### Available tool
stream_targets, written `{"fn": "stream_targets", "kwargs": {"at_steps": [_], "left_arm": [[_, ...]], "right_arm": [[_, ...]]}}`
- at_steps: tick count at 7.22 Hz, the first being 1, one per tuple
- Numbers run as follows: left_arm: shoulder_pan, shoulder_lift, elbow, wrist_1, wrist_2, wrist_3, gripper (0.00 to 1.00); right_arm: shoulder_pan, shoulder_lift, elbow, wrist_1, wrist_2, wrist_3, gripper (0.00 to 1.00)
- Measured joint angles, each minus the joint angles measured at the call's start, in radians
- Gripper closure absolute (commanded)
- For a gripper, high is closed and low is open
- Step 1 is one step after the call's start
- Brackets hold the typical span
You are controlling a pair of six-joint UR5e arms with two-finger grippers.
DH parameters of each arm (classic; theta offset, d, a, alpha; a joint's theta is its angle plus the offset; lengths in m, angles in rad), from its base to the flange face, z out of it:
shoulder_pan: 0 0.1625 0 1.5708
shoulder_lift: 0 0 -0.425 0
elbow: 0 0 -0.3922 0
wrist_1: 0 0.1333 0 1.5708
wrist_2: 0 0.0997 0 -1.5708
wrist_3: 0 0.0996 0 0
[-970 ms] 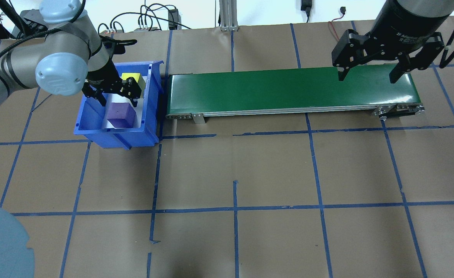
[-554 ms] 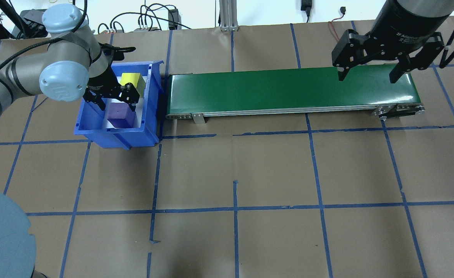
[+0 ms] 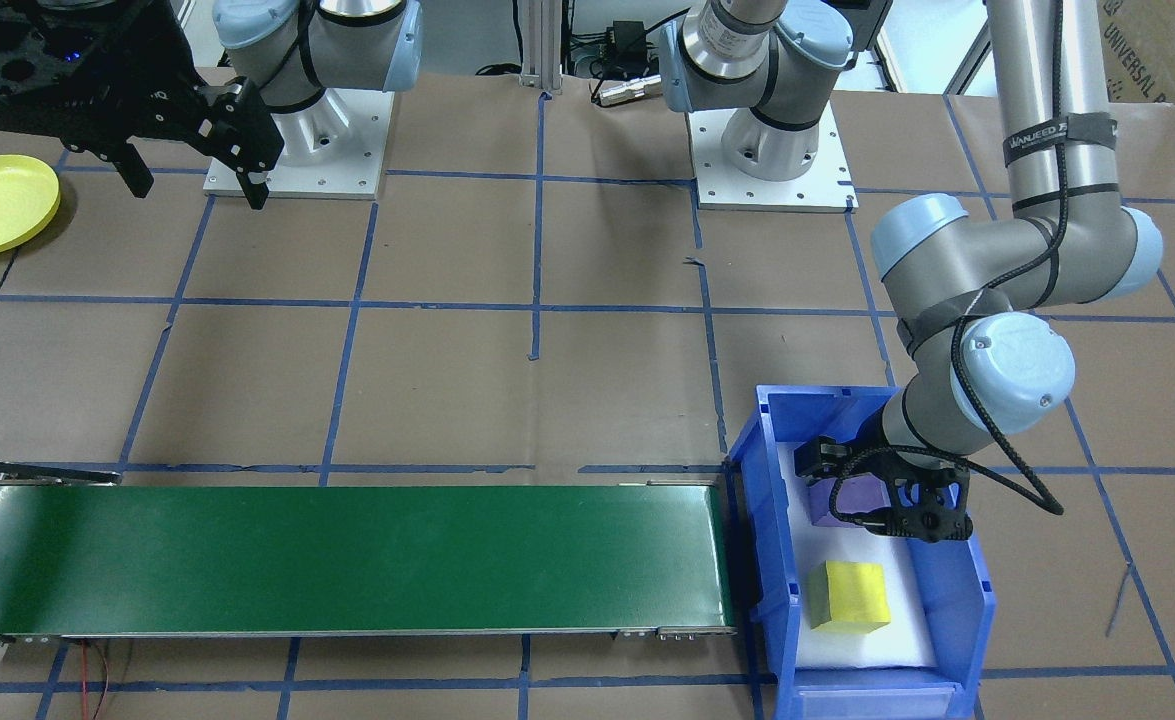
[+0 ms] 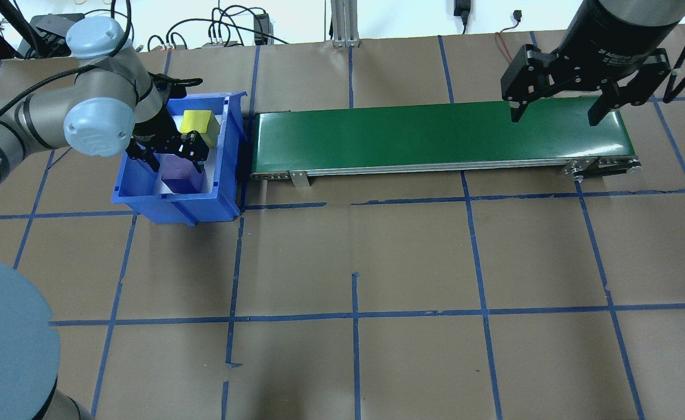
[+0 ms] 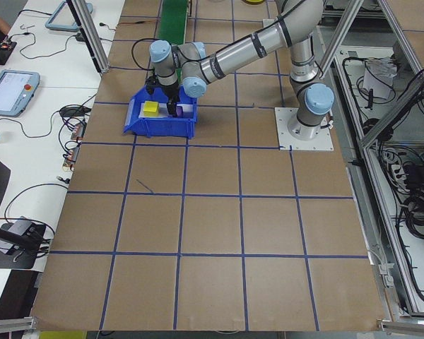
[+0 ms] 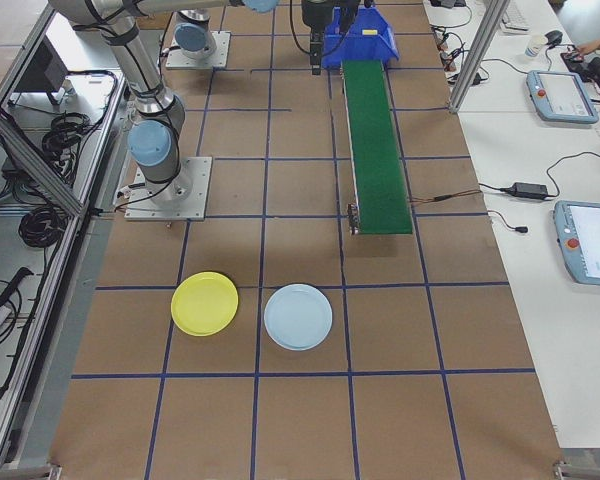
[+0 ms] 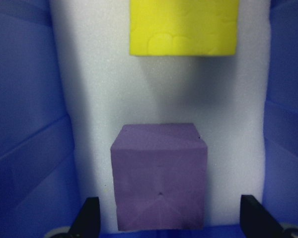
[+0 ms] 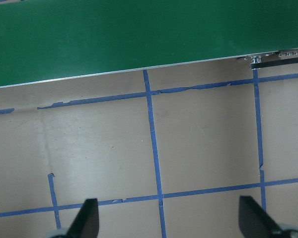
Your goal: Move block left to right into plate
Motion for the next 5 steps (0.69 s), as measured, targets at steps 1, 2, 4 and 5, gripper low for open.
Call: {"fn": "stream_targets", "kwargs": {"at_steps": [1,2,4,5], "left_arm": [[0.0,-0.009,-0.001,0.005,-0.001,0.0,0.67],[0.0,-0.016,-0.001,0.009,-0.006,0.002,0.72],[0.0,-0.015,0.006,0.013,-0.015,0.008,0.73],[-0.001,0.012,0.026,0.012,-0.016,0.008,0.73]], "right_arm": [[0.0,0.0,0.0,0.0,0.001,0.0,0.0],[0.0,0.0,0.0,0.0,0.001,0.0,0.0],[0.0,0.0,0.0,-0.001,0.001,0.0,0.0],[0.0,0.0,0.0,-0.001,0.001,0.0,0.0]]}}
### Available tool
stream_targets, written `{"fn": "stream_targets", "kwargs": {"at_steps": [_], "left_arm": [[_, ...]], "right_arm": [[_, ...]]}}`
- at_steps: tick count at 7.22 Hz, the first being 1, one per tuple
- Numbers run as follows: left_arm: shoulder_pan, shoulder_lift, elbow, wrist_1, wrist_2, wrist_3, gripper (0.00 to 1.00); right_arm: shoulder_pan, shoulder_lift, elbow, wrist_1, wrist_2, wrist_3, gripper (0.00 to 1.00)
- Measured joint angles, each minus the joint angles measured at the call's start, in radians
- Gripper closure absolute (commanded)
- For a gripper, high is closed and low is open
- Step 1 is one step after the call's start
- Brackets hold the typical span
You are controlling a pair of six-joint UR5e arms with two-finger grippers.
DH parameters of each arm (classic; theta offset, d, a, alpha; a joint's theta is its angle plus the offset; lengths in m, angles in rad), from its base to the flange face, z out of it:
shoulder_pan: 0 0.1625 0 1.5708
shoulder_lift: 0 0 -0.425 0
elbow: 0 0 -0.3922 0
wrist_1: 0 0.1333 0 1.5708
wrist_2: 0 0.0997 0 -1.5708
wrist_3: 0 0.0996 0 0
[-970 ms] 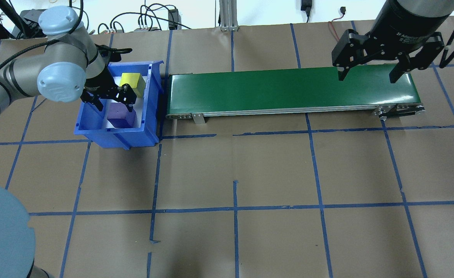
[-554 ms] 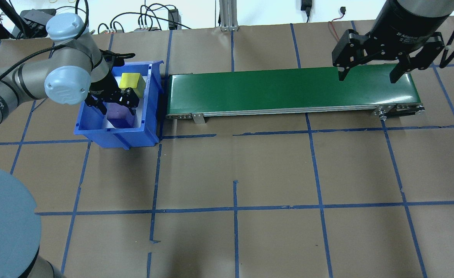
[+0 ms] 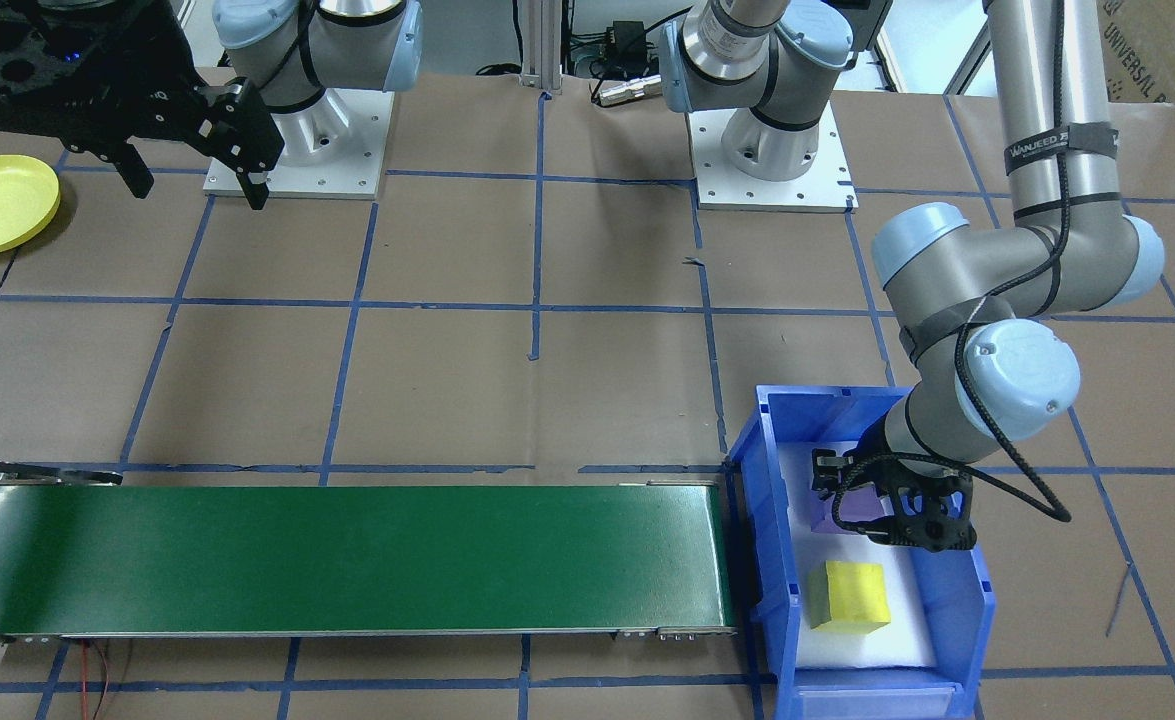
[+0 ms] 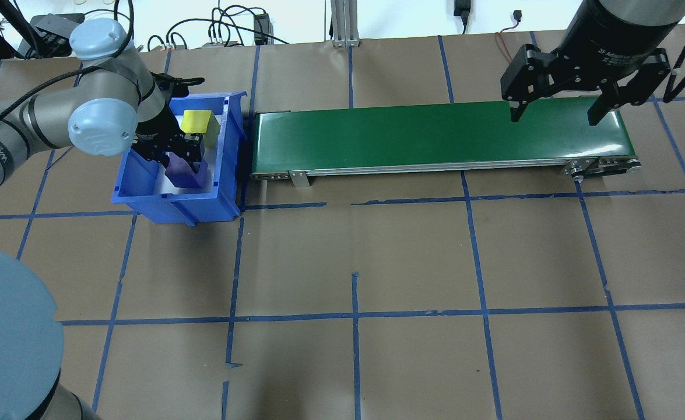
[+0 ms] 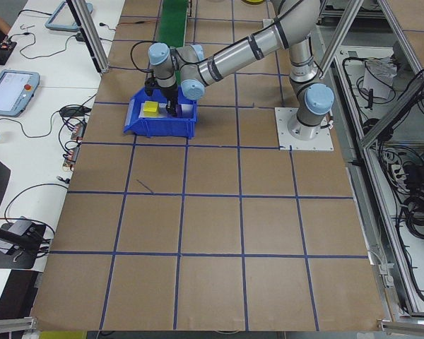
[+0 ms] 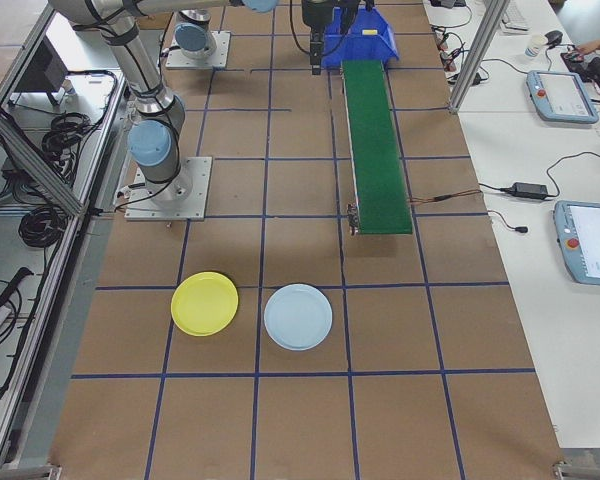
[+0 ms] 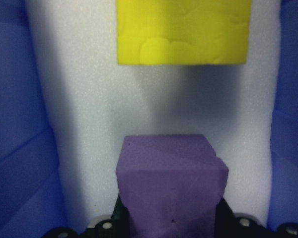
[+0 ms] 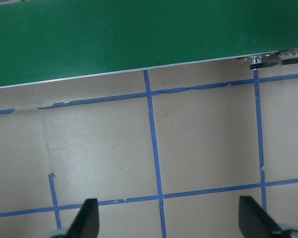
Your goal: Move block left to right into plate
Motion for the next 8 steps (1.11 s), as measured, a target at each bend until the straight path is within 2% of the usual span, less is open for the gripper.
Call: {"fn": "stream_targets", "kwargs": {"at_steps": [2,4,6,8], "left_arm": [[-0.018,0.122,0.056,-0.044,-0.015,-0.023,0.73],[-0.084,0.2,0.129,-0.114,-0.078,-0.138,0.73],[-0.175,0.175,0.16,-0.11,-0.098,-0.269,0.73],[-0.254,0.059,0.16,-0.003,-0.102,-0.35,0.73]], "right_arm": [[0.0,0.0,0.0,0.0,0.0,0.0,0.0],[0.0,0.0,0.0,0.0,-0.001,0.0,0.0],[0.0,0.0,0.0,0.0,-0.001,0.0,0.0],[0.0,0.0,0.0,0.0,-0.002,0.0,0.0]]}}
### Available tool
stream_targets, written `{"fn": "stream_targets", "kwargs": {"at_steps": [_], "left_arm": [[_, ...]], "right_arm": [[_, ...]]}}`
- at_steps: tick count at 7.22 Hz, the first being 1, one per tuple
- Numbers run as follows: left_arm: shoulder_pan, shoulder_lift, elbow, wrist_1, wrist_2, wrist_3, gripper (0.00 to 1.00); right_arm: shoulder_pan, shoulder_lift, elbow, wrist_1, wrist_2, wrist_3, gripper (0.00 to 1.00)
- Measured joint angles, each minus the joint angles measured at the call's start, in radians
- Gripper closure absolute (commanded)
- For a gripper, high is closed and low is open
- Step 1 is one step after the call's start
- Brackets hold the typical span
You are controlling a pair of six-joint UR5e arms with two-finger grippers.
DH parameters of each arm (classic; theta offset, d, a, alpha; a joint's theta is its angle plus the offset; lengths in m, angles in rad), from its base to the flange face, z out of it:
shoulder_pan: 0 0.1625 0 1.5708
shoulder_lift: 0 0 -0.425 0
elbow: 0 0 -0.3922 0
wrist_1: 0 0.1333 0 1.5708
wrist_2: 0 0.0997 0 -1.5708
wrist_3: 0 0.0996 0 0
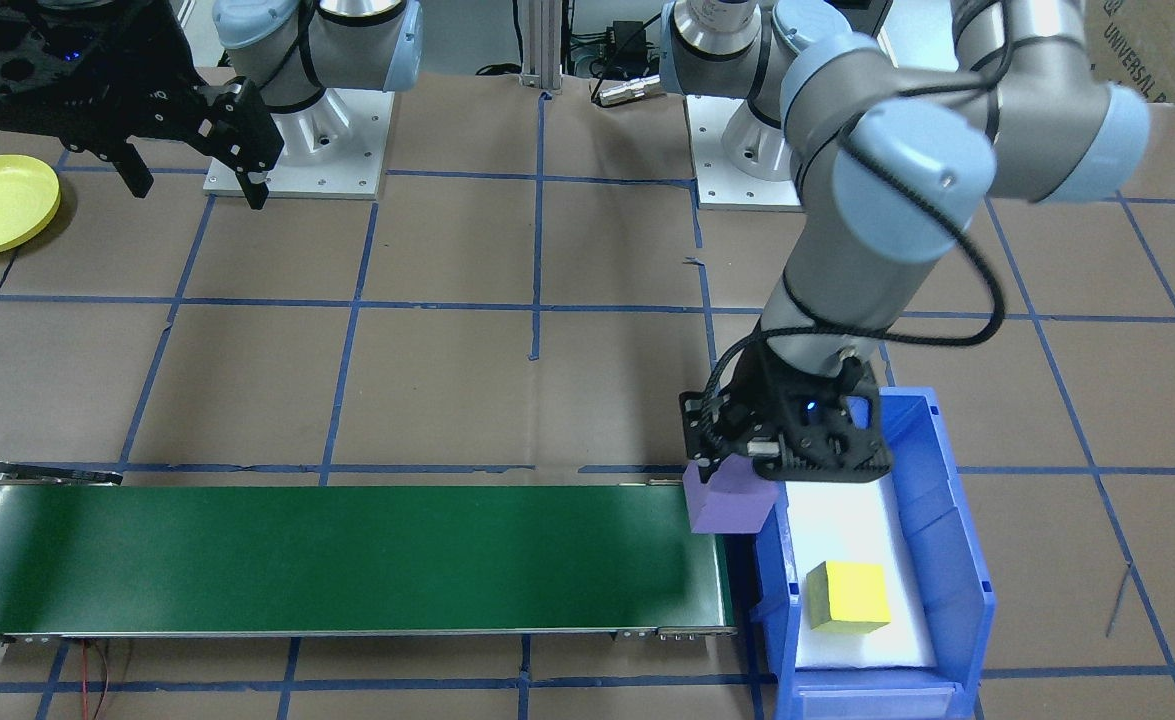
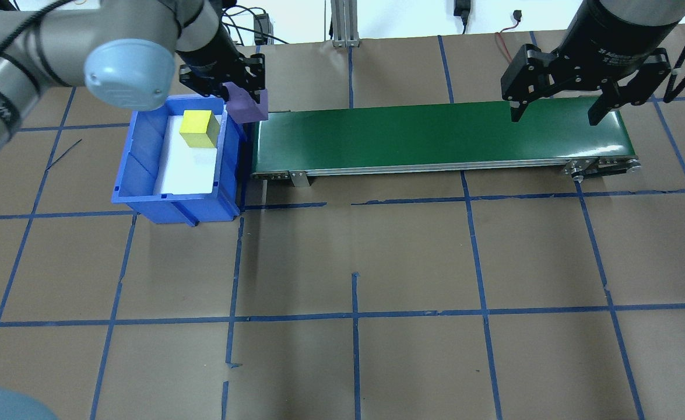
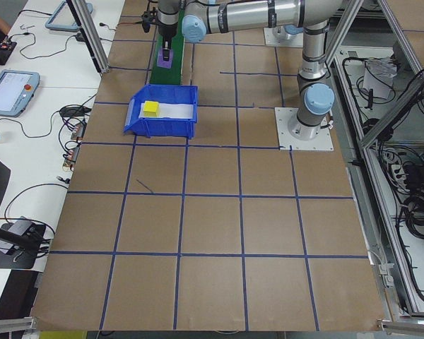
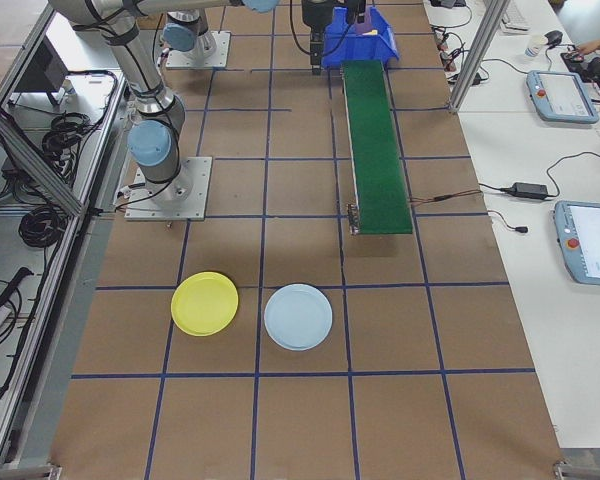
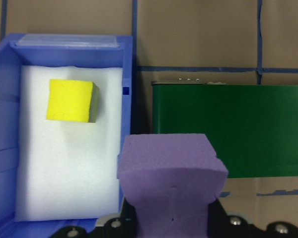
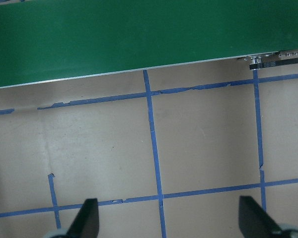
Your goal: Move block left to right into plate
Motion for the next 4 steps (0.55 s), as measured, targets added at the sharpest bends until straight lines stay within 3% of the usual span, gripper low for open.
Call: {"fn": "stream_targets", "kwargs": {"at_steps": [1,2,3,4], "left_arm": [[-0.036,-0.05,-0.005,0.044,0.0,-0.035,0.71],[-0.055,-0.087,-0.008,0.065,-0.001,-0.058,0.46],[-0.064,-0.114,-0.009,0.081,-0.001,-0.067,0.0],[-0.067,-0.128,-0.009,0.093,0.0,-0.07,0.0]], "right_arm": [[0.0,0.0,0.0,0.0,-0.001,0.0,0.0],[0.0,0.0,0.0,0.0,-0.001,0.0,0.0],[0.0,0.0,0.0,0.0,-0.001,0.0,0.0],[0.0,0.0,0.0,0.0,-0.002,0.0,0.0]]}}
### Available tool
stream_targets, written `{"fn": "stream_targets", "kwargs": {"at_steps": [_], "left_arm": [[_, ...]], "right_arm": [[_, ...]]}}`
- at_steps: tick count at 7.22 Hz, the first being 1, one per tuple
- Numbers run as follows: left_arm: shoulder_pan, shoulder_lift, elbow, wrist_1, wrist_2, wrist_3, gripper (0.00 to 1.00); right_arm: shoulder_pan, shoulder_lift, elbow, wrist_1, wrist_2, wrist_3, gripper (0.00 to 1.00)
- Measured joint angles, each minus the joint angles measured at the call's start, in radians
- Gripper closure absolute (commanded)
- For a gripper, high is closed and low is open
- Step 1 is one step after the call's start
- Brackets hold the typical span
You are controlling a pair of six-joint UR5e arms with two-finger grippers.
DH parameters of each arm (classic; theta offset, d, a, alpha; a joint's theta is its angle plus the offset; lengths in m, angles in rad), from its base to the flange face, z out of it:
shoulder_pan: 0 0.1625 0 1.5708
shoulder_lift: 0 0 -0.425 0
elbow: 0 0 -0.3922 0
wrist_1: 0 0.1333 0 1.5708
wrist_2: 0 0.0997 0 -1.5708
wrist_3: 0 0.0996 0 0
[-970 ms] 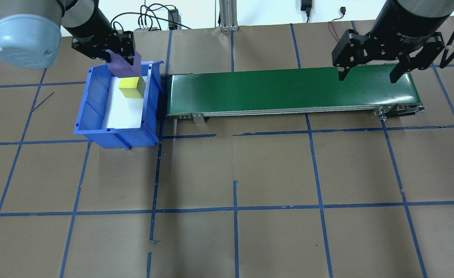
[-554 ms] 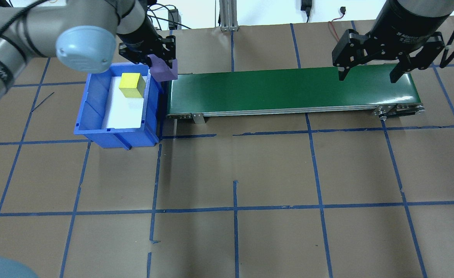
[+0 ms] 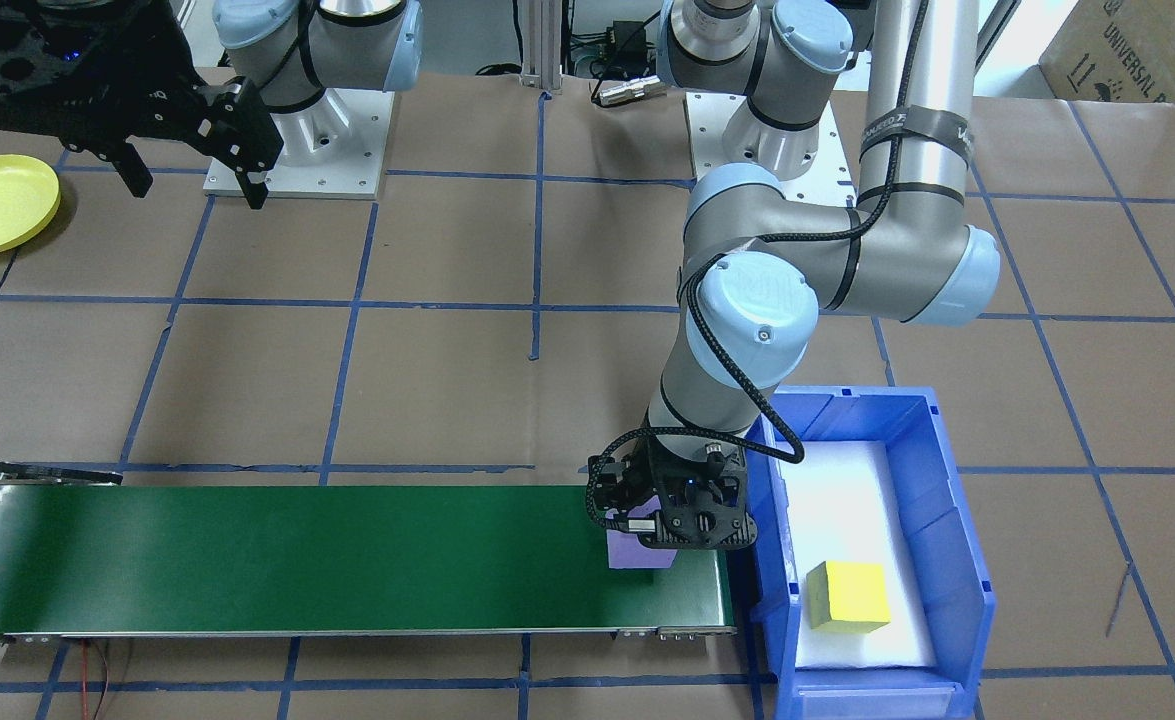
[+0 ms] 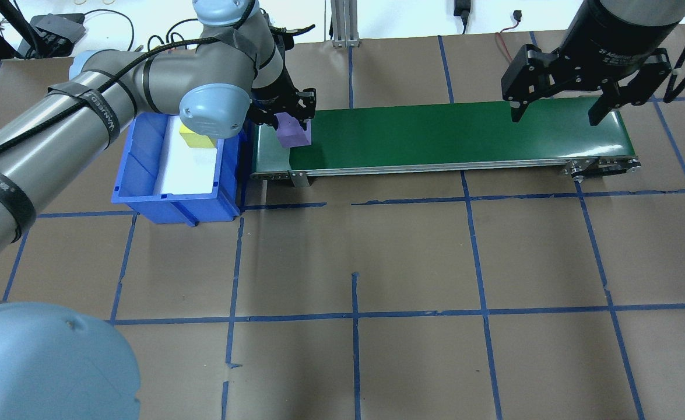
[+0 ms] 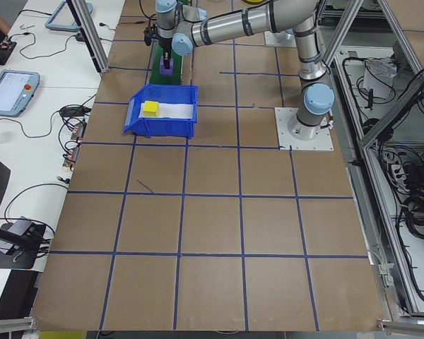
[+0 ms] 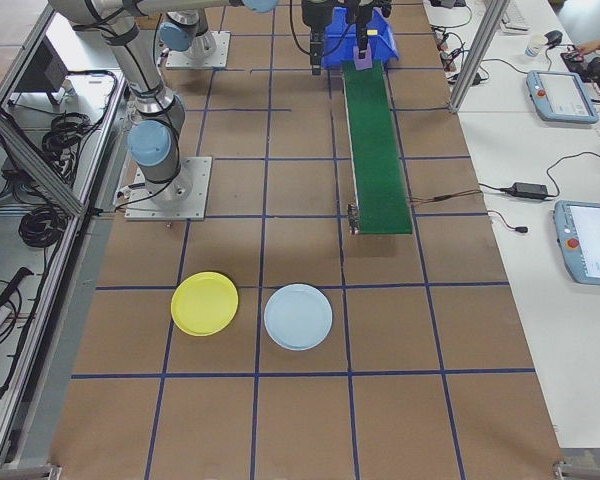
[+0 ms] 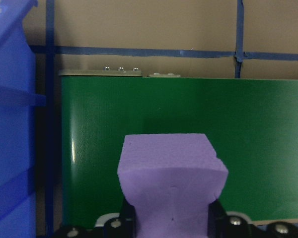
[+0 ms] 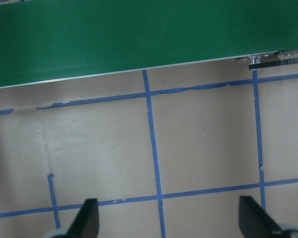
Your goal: Move block left to right into plate
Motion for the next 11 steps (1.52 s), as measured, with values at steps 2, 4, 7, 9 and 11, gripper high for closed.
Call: {"fn": "stream_targets", "kwargs": {"at_steps": [2,4,7,9,11], "left_arm": [[-0.001,-0.004,0.008,0.007,0.005,-0.003,0.0],[0.002,0.036,0.019,0.005,0.016,0.005,0.0],[0.102,0.15,0.019,-0.076,0.054,0.106,0.0],[0.22,0.144,0.012,-0.097,0.053,0.254,0.0],[0.289,0.081,0.018,-0.076,0.049,0.351,0.0]], "right_arm": [[0.0,0.0,0.0,0.0,-0.001,0.0,0.0],[0.0,0.0,0.0,0.0,-0.001,0.0,0.0],[0.0,0.0,0.0,0.0,-0.002,0.0,0.0],[-0.001,0.0,0.0,0.0,-0.002,0.0,0.0],[-0.001,0.0,0.0,0.0,-0.002,0.0,0.0]]}}
